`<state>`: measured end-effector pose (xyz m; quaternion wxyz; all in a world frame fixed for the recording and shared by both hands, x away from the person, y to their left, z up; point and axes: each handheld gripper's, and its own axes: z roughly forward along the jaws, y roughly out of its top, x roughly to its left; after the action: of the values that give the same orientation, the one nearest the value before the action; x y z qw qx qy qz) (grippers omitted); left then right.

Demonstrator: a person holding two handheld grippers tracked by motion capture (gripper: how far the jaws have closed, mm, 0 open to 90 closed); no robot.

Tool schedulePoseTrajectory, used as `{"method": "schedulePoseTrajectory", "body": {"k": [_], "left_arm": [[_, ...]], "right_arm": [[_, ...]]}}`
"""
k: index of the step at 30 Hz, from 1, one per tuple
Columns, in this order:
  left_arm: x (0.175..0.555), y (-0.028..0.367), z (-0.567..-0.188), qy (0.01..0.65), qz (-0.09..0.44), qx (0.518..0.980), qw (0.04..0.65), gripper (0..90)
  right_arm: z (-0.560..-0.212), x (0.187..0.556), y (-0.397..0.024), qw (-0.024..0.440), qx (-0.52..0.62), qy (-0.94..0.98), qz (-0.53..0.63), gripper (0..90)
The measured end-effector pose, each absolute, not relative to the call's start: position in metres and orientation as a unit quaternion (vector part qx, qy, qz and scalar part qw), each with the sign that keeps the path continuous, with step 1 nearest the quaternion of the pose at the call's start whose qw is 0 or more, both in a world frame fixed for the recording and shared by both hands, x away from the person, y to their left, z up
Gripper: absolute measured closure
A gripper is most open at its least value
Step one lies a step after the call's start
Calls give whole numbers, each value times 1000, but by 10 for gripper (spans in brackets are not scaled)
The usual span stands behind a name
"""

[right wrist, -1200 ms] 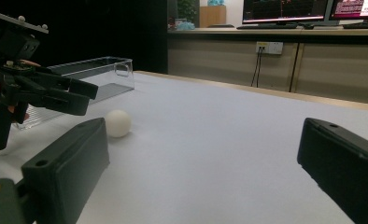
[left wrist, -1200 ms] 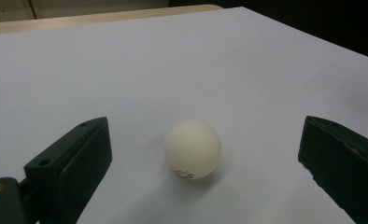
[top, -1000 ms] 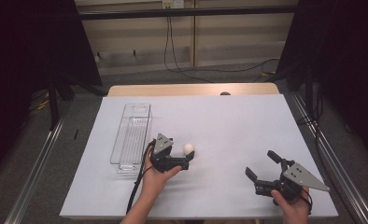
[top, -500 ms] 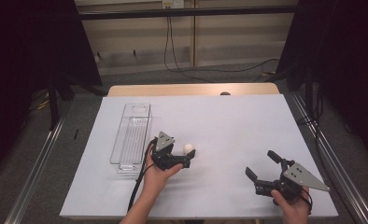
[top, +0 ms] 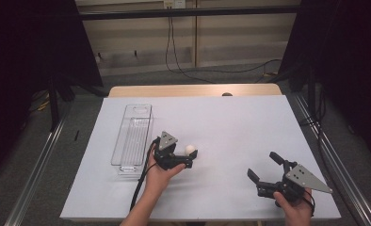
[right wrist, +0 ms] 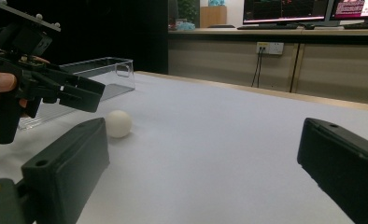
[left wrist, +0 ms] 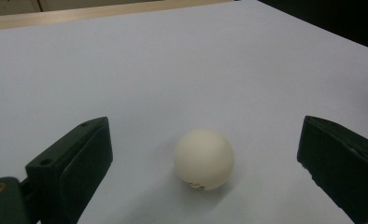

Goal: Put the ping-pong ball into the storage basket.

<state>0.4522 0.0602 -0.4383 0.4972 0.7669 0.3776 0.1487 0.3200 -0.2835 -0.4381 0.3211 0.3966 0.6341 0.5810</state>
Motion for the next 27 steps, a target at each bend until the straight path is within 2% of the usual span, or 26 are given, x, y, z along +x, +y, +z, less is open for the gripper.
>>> {"method": "schedulePoseTrajectory", "body": {"k": [15, 20, 27], "left_arm": [[460, 52, -445, 371, 147, 793, 461, 39], [463, 50, -448, 389, 141, 782, 467, 39], [463, 50, -448, 382, 138, 788, 462, 48]], "right_arm": [[-438, 320, -284, 319, 397, 634, 582, 17], [-438, 320, -284, 319, 398, 634, 581, 17], [-438, 320, -283, 320, 397, 634, 582, 17]]}}
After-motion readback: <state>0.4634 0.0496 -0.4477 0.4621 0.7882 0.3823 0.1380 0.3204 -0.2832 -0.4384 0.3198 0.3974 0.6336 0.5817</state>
